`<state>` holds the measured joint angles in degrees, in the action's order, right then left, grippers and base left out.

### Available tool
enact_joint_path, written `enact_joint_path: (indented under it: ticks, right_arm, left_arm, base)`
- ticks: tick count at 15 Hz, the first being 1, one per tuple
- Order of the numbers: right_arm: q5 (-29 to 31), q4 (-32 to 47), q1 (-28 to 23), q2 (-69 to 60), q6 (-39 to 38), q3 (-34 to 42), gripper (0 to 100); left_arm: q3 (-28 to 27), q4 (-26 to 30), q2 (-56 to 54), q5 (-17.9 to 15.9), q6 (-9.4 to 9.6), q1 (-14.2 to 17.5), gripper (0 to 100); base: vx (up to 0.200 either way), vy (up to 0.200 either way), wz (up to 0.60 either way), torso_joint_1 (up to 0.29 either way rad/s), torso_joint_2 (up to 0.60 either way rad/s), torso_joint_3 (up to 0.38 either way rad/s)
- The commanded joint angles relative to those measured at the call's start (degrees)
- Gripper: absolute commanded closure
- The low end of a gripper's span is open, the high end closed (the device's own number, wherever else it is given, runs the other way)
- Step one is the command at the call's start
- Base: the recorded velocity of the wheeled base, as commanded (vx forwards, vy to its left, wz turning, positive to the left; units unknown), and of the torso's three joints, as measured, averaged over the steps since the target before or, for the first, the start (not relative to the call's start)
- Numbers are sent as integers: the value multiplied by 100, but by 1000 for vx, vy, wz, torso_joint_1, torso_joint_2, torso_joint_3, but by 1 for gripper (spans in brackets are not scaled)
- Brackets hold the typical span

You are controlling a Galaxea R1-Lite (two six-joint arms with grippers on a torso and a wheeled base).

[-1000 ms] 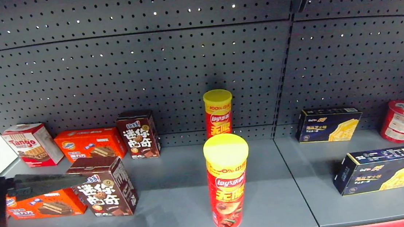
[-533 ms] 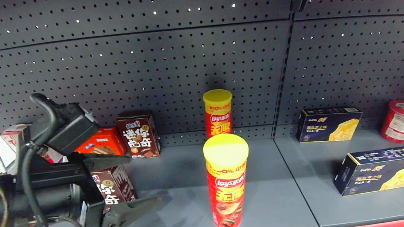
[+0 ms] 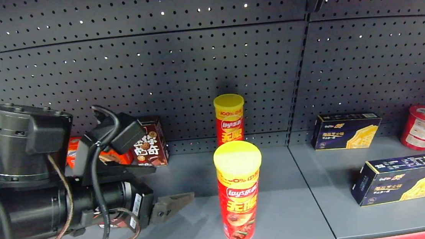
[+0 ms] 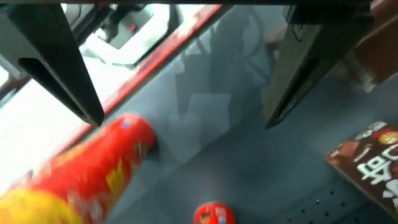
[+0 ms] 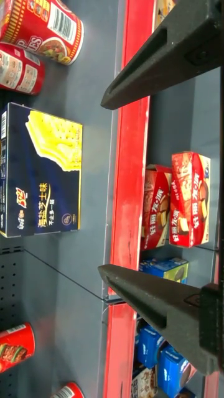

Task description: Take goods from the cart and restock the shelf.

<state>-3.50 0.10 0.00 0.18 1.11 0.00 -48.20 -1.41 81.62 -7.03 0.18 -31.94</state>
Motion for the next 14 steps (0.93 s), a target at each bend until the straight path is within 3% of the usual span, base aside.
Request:
enact_joint_path:
  ticks: [1,3,7,14]
  right_arm:
    - [-2,-1,0,8,3,0,0]
    - [-10,-1,0,-1,3,0,0]
    - [-2,-1,0,8,3,0,0]
    - [-2,-1,0,8,3,0,0]
  left_arm:
    - [4,-272,390,185,-229,-251,0]
    - [39,-483,627,484,-352,-295,0]
    - [259,-483,680,677,-335,-295,0]
    - [663,-483,715,782,-308,-550,0]
  base:
    - [0,0,0,0,0,0]
    - [0,0,0,0,0,0]
    - [0,0,0,0,0,0]
    - [0,0,0,0,0,0]
